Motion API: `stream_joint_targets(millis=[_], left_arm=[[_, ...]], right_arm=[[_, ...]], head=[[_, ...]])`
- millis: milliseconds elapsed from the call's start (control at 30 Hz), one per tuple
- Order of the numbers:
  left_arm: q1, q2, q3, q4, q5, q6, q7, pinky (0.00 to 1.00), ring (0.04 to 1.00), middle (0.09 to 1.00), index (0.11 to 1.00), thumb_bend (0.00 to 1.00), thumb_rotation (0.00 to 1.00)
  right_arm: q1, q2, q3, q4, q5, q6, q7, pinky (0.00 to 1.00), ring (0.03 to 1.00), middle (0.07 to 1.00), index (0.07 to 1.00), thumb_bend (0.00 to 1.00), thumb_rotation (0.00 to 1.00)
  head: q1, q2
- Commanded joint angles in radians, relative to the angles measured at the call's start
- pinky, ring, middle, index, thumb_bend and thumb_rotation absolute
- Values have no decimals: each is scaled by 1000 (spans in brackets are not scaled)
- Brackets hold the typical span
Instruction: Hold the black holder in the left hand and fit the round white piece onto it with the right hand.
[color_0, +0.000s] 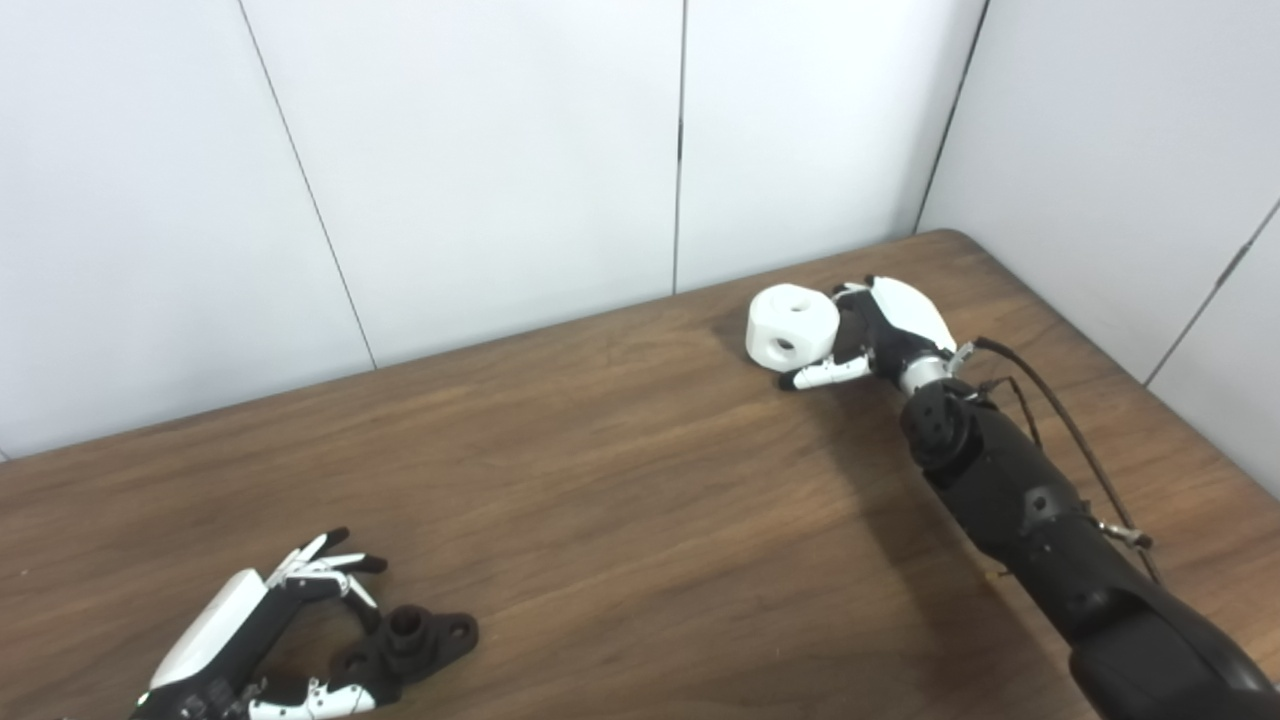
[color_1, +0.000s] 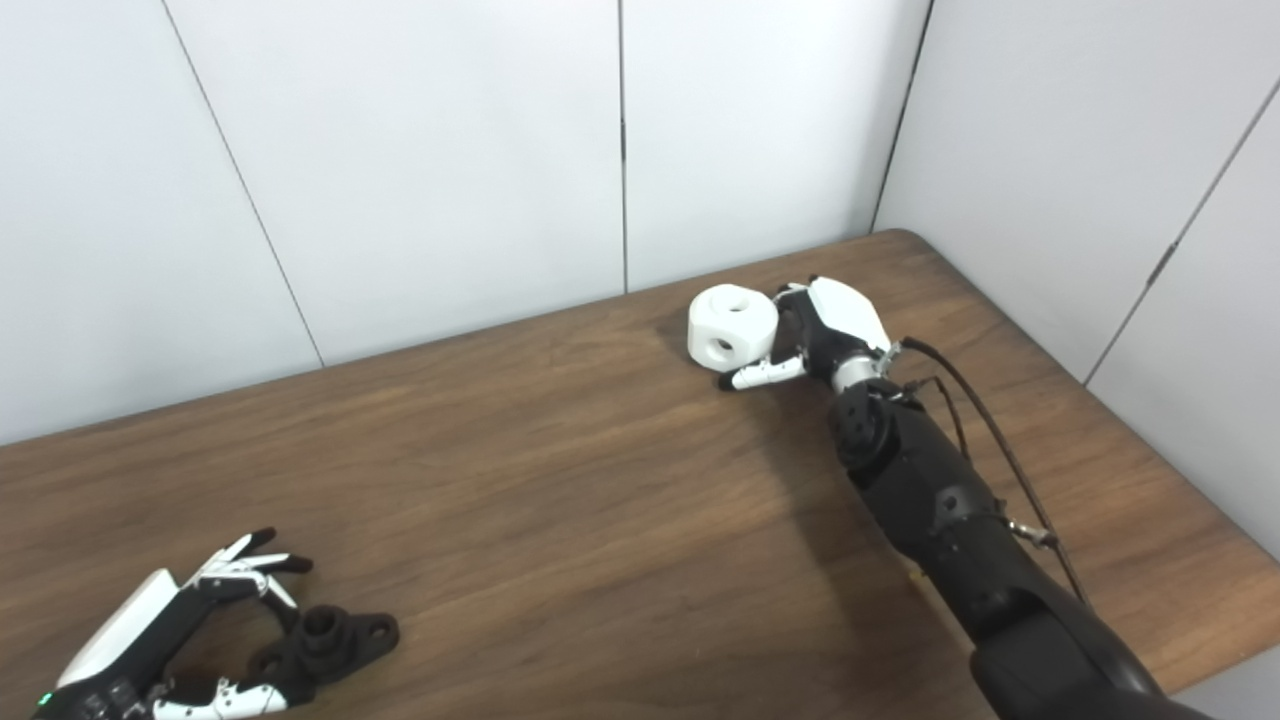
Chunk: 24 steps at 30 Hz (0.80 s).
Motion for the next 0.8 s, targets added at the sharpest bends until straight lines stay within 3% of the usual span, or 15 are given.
stream_joint_targets(millis=[0, 333, 767], left_arm=[[-10, 22, 19, -29, -12, -16, 15, 1000, 994, 825, 481, 517, 39], [6, 20, 45, -43, -26, -2, 13, 1000, 1000, 828, 481, 517, 38], [6, 21, 53, -39, -18, -11, 20, 1000, 996, 824, 482, 517, 38]], right_arm=[[-27, -11, -6, 11, -11, -28, -43, 1000, 1000, 851, 485, 541, 164], [-55, 26, 6, 97, -16, -119, -176, 1000, 1000, 825, 482, 525, 156], [-57, 30, 5, 92, 3, -104, -142, 1000, 1000, 829, 482, 524, 159]], head=[[1, 1], [9, 4], [19, 8]])
